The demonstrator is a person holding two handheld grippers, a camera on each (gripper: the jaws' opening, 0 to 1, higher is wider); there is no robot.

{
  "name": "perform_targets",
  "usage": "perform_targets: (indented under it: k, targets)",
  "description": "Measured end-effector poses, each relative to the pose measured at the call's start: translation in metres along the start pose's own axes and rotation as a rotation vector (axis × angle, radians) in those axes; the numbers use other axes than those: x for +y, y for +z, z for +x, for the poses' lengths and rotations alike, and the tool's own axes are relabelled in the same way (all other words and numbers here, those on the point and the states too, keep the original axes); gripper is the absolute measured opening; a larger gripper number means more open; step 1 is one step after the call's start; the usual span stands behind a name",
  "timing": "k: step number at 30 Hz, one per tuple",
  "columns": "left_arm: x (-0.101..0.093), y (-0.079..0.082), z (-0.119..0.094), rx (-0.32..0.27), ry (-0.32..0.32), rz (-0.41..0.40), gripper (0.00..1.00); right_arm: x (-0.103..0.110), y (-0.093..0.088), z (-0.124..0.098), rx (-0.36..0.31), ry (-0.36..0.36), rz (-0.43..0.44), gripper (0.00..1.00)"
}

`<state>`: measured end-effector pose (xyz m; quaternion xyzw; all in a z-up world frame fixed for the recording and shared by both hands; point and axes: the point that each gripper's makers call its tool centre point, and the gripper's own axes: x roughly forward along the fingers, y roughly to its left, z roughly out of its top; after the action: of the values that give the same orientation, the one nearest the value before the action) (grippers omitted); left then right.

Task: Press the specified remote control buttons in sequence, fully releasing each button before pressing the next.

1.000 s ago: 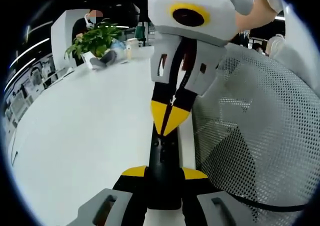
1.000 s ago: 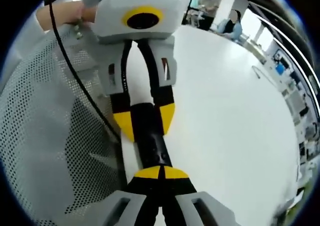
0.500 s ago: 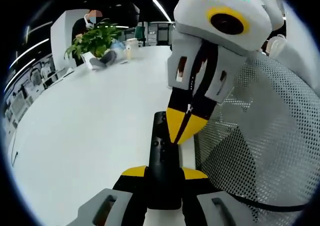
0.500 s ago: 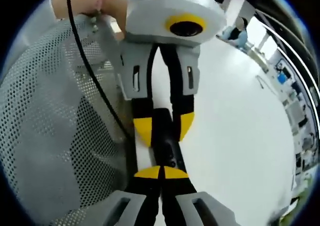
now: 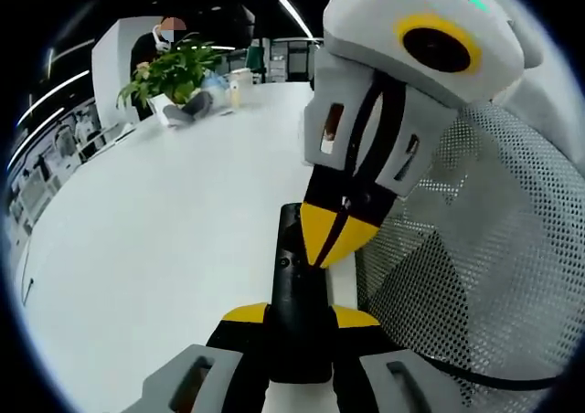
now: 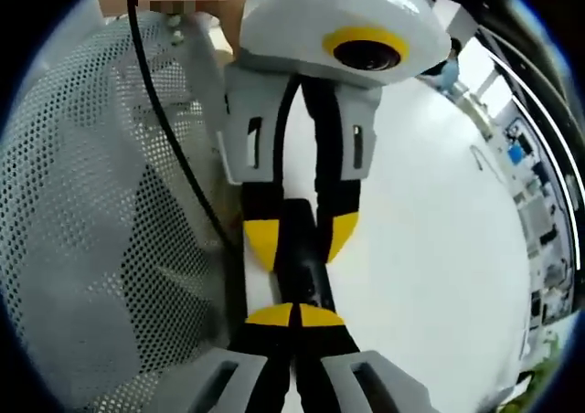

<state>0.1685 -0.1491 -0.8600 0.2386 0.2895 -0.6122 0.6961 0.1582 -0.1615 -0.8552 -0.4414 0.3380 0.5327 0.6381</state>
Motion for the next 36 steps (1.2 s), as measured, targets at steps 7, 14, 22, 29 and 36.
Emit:
perform_targets:
  k: [7,14,22,29,36]
  targets:
    - [0.001,0.0,0.001,-0.006,0.001,-0.003,0.23,-0.001,0.0,-0.001,-0.039,0.022,0.115,0.0]
    - [0.0,0.001,0.001,0.01,0.004,0.003,0.24,-0.003,0.0,-0.003,-0.074,0.03,0.392,0.0]
    - [0.004,0.001,0.001,0.038,-0.113,0.157,0.24,-0.011,-0.004,-0.003,-0.037,-0.028,0.477,0.0]
    - [0.006,0.004,0.001,-0.078,-0.225,0.134,0.24,-0.018,-0.012,-0.005,-0.009,-0.056,0.49,0.0]
    - [0.006,0.003,0.001,-0.095,-0.194,0.158,0.24,-0.015,-0.003,-0.002,0.015,-0.032,0.45,0.0]
